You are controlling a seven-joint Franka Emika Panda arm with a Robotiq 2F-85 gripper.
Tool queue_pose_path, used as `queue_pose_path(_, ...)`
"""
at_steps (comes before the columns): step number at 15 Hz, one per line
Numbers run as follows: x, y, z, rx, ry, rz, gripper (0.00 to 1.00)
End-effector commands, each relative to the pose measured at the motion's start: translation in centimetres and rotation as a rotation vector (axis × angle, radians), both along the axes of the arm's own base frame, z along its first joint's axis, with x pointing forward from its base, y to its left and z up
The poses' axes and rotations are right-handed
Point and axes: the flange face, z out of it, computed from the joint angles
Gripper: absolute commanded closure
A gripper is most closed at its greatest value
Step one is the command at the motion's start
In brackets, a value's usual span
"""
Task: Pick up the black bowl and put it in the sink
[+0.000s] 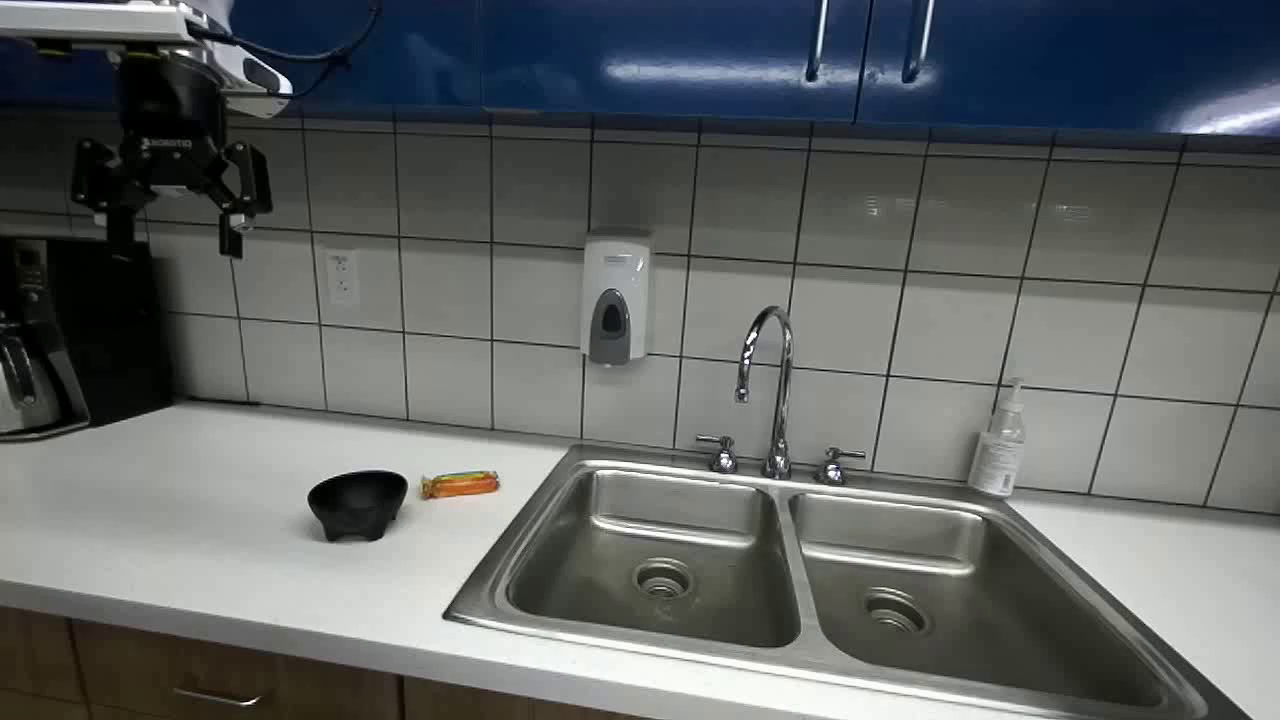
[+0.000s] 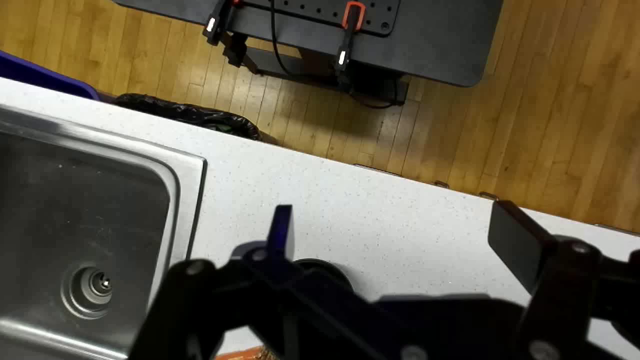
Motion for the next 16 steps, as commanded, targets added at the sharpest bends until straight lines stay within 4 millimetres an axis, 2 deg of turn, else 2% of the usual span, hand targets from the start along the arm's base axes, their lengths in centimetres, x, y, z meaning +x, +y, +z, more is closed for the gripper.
queue_pose_path(1, 0.0, 0.0, 0.0, 0.000, 0.001, 0.000, 0.00)
queue_pose_path(10, 0.0, 0.0, 0.0, 0.000, 0.001, 0.000, 0.00)
queue_pose_path(16, -2.0, 1.5, -2.9, 0.011, -0.002, 0.079, 0.00)
